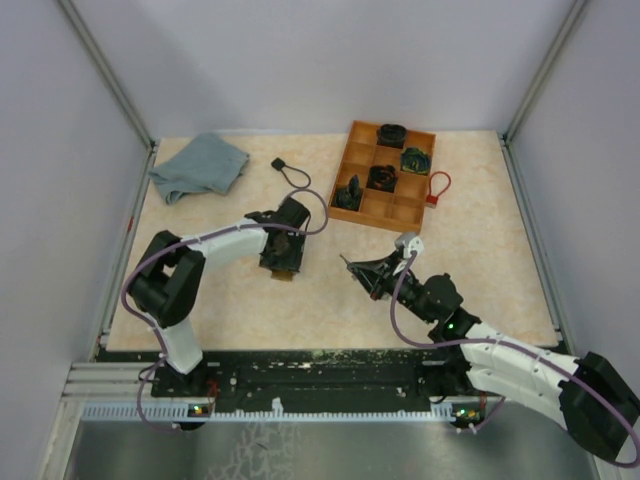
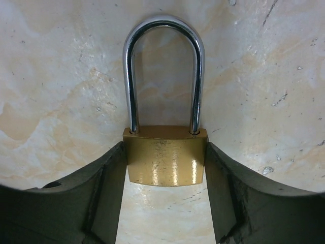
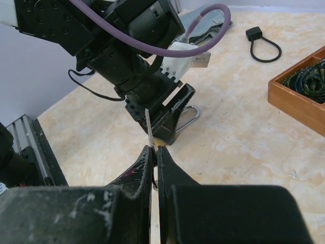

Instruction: Unlock with the key

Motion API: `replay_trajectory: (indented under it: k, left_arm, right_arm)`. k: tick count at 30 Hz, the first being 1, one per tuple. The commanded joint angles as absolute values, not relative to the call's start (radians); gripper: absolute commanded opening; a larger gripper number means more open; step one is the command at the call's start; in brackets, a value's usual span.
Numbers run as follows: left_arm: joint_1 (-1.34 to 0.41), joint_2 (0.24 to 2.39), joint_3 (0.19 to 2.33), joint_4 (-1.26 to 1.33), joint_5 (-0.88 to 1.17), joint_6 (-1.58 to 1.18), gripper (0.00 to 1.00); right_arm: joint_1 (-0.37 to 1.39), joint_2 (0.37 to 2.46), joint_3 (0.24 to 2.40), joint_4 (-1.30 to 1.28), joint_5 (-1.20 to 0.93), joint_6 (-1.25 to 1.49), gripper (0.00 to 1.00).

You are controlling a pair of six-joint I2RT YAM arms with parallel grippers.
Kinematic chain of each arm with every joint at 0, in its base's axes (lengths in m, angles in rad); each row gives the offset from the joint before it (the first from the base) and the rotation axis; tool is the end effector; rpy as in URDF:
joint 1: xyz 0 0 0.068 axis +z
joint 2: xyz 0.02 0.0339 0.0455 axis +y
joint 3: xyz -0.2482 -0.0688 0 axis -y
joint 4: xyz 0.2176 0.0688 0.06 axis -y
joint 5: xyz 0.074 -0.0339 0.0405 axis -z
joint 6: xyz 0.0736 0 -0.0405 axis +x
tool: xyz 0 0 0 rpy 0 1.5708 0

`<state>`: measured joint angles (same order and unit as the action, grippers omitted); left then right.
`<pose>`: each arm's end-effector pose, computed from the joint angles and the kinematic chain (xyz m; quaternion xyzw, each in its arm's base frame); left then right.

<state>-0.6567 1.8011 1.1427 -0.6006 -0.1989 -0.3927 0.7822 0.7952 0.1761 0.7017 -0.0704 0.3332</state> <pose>0.2705 -0.1901 0.1304 0.1141 0.9765 0.0075 0.1828 0.1419 0.1483 0.2255 -0.1759 0.6541 0.4093 0.6112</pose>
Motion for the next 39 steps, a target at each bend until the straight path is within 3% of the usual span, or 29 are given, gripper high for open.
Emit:
replay_trajectory:
  k: [1,5,10,24,32,39]
  left_arm:
    - [-0.658,1.813,1.112,-0.583,-0.203,-0.404,0.58]
    - [-0.658,1.788,1.107,-0.588,-0.208,-0.426,0.49]
    - [-0.663,1.714,1.058,-0.553,-0.154,-0.481,0.66]
    - [-0.658,1.514,0.886,-0.316,0.065,-0.656,0.69]
    - [-0.537,1.292,0.681,-0.151,0.034,-0.753,0.64]
    - [-0.388,1.371,0.652,-0.060,0.186,-0.711,0.53]
  right_arm:
    - [0.775,0.794,0.212,0.741,-0.075,0.328,0.00]
    - [0.775,0.794,0.213,0.739,-0.077,0.328,0.00]
    - [0.774,0.792,0.215,0.735,-0.076,0.327,0.00]
    - [0.775,0.794,0.219,0.735,-0.087,0.332,0.00]
    - [0.775,0.792,0.221,0.731,-0.085,0.334,0.00]
    - [0.775,0.809,0.225,0.736,-0.102,0.339,0.00]
